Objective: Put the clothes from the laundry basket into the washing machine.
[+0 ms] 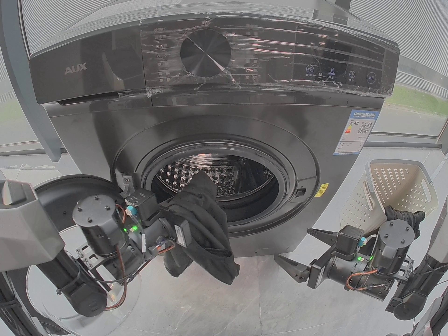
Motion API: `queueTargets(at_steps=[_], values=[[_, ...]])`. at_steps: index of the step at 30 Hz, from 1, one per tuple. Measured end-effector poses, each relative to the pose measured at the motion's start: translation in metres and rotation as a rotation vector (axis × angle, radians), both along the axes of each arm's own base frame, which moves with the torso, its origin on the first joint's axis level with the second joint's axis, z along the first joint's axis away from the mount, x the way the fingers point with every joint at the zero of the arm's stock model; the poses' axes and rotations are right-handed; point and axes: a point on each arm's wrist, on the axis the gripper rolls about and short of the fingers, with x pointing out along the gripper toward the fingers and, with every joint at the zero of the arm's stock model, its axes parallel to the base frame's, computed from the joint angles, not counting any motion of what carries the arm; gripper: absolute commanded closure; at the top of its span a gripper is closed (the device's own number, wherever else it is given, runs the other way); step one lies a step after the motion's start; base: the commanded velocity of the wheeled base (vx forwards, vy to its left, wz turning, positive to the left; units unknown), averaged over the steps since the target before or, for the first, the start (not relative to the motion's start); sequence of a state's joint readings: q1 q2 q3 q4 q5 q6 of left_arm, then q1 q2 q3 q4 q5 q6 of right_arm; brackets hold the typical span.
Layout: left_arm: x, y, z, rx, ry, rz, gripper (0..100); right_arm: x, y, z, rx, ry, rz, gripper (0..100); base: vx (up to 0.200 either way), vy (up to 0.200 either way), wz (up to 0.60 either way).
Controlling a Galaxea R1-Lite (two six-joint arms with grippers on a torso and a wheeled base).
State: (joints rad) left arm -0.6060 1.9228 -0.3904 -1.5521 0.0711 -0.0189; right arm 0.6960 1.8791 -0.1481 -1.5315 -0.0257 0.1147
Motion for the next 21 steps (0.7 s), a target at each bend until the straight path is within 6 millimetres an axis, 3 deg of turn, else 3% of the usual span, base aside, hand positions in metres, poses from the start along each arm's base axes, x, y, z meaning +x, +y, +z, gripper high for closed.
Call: queueTargets(at_steps=[11, 21], values=[[0.041, -0.029, -0.027, -0.006, 0.018, -0.078, 100, -0.002, 0.001, -0.001, -0.001, 0.005, 0.010, 0, 0.000, 0.000, 0.00], [0.093, -0.062, -0.033, -0.112, -0.038, -0.045, 100, -0.002, 0.002, -0.001, -0.003, 0.007, 0.012, 0, 0.000, 0.000, 0.00]])
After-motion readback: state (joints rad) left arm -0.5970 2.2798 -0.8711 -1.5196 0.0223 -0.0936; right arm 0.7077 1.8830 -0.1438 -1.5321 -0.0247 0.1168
